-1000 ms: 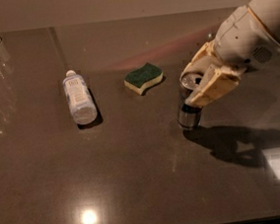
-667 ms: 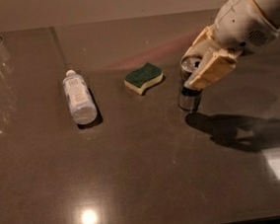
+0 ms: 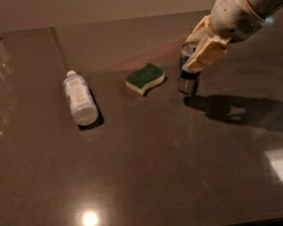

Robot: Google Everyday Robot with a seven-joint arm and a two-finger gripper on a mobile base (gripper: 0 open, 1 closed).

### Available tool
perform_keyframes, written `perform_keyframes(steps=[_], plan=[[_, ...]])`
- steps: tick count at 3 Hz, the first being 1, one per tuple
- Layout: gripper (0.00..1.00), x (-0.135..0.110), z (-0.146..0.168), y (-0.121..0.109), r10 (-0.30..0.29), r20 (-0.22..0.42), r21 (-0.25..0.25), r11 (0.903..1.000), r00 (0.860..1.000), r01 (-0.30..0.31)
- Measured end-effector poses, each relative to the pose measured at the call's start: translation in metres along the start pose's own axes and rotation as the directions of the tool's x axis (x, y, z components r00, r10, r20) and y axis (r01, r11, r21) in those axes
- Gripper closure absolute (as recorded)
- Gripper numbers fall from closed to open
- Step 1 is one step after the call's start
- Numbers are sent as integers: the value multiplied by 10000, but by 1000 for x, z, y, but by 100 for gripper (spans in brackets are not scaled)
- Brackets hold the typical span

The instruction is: Move redbull can near sponge

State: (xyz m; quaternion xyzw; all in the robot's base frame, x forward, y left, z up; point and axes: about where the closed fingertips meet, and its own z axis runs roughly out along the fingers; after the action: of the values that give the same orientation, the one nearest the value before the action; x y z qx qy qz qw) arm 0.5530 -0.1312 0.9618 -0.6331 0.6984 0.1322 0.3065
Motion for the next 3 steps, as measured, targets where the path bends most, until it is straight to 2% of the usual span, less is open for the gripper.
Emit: perform_keyframes(steps=[1, 3], plan=[[100, 6, 16, -22, 292, 96, -115, 9995, 9995, -291], [100, 3, 49, -45, 387, 247, -573, 9977, 9989, -372]])
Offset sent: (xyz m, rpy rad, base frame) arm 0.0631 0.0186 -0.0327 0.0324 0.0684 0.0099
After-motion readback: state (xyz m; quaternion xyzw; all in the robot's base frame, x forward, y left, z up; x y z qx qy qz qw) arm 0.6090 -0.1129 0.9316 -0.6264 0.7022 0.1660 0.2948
